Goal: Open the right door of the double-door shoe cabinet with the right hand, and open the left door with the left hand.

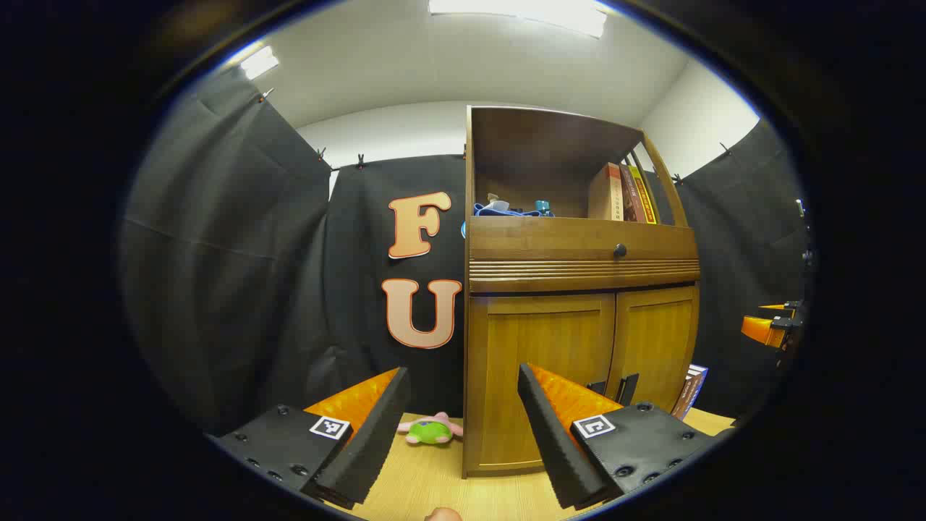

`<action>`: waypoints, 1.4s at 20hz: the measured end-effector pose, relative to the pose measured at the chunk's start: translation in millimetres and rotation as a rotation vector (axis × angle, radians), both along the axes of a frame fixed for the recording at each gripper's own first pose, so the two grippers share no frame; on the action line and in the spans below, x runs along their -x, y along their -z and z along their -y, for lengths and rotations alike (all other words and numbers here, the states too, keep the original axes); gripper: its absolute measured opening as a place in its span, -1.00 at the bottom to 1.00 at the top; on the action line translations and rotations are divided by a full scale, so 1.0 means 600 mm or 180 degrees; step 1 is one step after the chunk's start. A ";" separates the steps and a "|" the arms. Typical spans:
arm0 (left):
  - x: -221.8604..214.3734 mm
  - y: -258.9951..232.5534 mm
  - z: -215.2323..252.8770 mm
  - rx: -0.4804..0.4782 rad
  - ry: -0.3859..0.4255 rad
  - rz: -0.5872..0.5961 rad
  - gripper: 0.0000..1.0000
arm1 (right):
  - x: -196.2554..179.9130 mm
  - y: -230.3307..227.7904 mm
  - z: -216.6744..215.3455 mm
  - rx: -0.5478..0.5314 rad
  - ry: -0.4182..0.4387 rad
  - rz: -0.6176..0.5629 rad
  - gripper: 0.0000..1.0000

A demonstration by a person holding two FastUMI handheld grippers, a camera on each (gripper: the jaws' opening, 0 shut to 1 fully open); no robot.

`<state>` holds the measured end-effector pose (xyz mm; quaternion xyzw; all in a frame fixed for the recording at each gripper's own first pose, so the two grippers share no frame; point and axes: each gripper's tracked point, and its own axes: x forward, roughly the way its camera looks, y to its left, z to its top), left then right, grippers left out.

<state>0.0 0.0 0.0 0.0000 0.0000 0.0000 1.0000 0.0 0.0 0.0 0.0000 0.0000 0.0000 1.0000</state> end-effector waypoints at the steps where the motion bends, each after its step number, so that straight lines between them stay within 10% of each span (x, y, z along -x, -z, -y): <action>1: 0.001 -0.001 0.001 -0.0002 0.0005 0.0003 0.89 | -0.001 0.000 0.001 -0.0003 0.0006 0.0000 0.86; 28: -0.007 0.022 0.022 -0.0016 0.0100 -0.0057 0.93 | -0.049 0.106 -0.068 -0.0011 -0.0185 -0.0298 0.87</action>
